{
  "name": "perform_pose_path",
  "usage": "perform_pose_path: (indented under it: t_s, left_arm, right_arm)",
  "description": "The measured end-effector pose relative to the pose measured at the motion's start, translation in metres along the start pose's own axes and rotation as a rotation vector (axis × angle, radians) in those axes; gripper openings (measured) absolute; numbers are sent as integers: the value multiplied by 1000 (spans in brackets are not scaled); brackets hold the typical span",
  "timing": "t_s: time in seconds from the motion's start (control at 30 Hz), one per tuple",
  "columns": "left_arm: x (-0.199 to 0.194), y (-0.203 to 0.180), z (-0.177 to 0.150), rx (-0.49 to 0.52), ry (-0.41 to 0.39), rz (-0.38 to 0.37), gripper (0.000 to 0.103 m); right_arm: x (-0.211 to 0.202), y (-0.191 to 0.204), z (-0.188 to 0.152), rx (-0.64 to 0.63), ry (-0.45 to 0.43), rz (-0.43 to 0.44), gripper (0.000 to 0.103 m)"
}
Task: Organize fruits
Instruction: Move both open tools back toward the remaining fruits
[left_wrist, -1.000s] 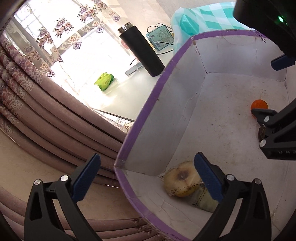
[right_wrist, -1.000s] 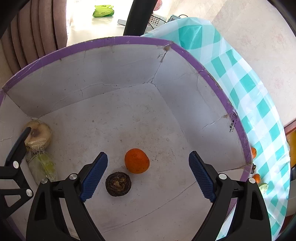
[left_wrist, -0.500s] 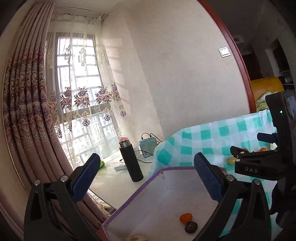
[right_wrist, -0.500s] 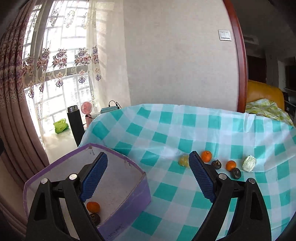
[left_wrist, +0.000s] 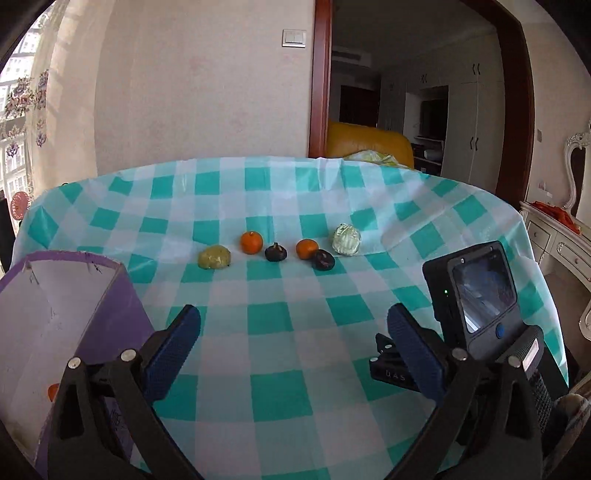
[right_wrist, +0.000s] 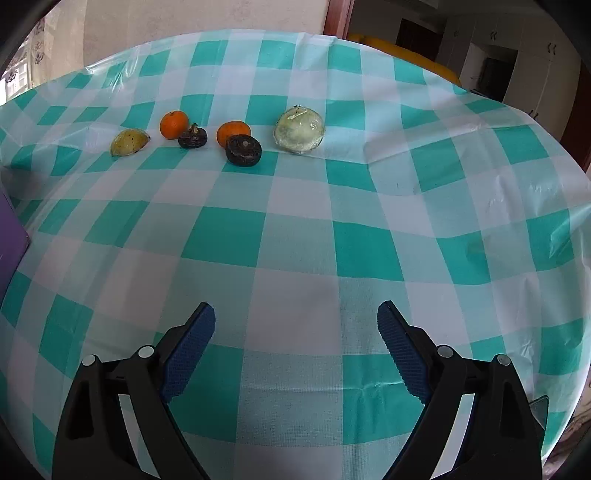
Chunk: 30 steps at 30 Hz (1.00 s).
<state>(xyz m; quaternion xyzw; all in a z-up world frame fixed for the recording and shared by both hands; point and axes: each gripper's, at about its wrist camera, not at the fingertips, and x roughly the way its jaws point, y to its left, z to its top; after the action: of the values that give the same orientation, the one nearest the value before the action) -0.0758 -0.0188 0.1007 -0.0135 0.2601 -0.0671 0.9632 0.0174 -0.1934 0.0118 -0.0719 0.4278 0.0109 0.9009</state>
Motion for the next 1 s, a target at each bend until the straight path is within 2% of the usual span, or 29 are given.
perform_pose_path:
  t_s: [0.13, 0.2, 0.3, 0.53, 1.0]
  left_arm:
    - [48, 11, -20, -58, 132, 5, 101]
    - [58, 10, -28, -58, 164, 12, 101]
    - [64, 6, -33, -38, 176, 25, 101]
    - [67, 5, -35, -19, 183, 20, 101]
    - [63, 20, -36, -75, 186, 0, 101]
  right_arm:
    - [3, -2, 1, 10, 8, 46, 87]
    - [6, 0, 1, 5, 28, 79, 87]
    - [8, -6, -1, 47, 33, 135, 88]
    - [8, -4, -1, 42, 32, 132, 88]
    - [8, -4, -1, 43, 32, 132, 88]
